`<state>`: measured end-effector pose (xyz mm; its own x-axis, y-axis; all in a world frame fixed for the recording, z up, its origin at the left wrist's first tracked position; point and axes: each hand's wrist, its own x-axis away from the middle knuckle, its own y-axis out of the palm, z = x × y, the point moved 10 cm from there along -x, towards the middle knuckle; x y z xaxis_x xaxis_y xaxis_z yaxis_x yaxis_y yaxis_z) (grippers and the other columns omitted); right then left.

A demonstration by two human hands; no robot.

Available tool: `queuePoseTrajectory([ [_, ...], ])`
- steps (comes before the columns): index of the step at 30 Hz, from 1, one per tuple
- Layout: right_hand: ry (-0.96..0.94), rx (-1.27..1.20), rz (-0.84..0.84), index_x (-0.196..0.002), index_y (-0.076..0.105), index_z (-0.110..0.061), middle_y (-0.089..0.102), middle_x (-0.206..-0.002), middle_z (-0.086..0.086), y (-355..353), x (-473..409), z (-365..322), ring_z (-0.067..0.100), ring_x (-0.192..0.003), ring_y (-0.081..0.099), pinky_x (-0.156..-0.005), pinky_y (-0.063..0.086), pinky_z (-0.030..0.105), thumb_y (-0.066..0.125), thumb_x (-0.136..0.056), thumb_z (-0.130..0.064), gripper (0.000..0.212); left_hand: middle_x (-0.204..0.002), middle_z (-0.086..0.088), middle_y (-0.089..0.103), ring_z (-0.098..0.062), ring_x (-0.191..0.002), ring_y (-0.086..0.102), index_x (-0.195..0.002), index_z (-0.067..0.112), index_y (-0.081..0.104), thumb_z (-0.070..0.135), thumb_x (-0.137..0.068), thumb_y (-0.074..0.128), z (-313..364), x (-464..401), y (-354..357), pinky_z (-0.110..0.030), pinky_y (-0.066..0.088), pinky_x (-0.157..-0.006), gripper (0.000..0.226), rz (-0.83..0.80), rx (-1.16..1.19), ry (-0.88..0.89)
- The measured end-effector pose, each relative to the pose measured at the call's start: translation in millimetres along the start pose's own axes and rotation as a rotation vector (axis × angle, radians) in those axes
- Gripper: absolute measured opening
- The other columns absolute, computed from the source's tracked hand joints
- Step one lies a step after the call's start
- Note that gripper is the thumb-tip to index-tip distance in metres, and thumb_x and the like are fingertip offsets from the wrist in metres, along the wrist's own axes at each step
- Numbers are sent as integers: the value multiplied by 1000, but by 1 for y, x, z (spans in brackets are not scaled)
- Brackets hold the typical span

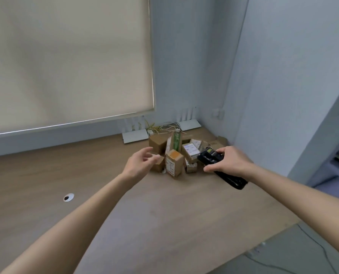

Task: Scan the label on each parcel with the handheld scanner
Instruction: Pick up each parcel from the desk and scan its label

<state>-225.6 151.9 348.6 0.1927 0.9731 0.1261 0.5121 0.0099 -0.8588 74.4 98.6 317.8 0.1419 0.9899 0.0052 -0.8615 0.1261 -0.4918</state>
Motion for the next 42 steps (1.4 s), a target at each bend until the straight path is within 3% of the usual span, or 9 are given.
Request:
queuePoseTrajectory([
  [6,64,-15,-35,-114,73,-34,74,-106,-4,34,-88,28,19,-97,69,-87,59,37,87,-50,-69,74,-130,-4,66,-17,-118,62,-148,19,49,42,-96,64,-41,-90,43,-31,49,-98,59,-68,5,-56],
  [13,122,-75,-155,-113,68,-27,73,-108,-2,105,-204,34,18,-96,67,-83,57,35,91,-66,-57,61,-134,-5,63,-17,-116,62,-148,20,49,41,-98,61,-113,-195,79,-30,48,-95,56,-138,-11,-160],
  [18,200,-145,-203,-139,60,-20,70,-120,2,160,-266,55,21,-103,66,-89,58,38,91,-65,-60,90,-139,-2,60,-17,-122,58,-149,20,48,42,-98,62,-159,-251,107,-32,45,-103,57,-180,-9,-251],
  [21,235,-171,-259,-140,59,-20,70,-119,1,193,-292,73,20,-103,67,-89,58,38,91,-65,-60,91,-142,-4,58,-18,-126,56,-148,19,48,37,-99,62,-181,-277,129,-31,43,-105,54,-202,21,-294],
  [26,174,-181,-360,-137,57,-23,67,-125,-3,240,-331,91,15,-106,65,-90,57,34,90,-68,-58,84,-156,-3,44,-20,-140,45,-158,21,32,36,-100,60,-215,-318,165,-36,38,-112,66,-225,90,-381],
  [33,99,-283,-430,-144,52,-27,64,-130,-10,286,-357,106,10,-116,62,-99,53,31,93,-63,-57,96,-164,5,29,-16,-149,30,-161,31,21,48,-101,51,-255,-354,208,-36,26,-118,69,-313,135,-474],
  [38,87,-385,-466,-141,53,-30,65,-128,-12,299,-368,107,9,-118,62,-106,52,36,95,-65,-52,89,-150,8,47,-10,-137,40,-151,28,44,39,-105,48,-265,-358,223,-25,31,-103,48,-319,177,-497],
  [42,94,-460,-446,-136,55,-30,64,-122,-15,298,-372,107,8,-120,60,-100,49,27,94,-70,-45,78,-127,10,62,-12,-127,50,-140,22,57,30,-107,46,-264,-354,216,-22,36,-95,36,-271,178,-494],
])
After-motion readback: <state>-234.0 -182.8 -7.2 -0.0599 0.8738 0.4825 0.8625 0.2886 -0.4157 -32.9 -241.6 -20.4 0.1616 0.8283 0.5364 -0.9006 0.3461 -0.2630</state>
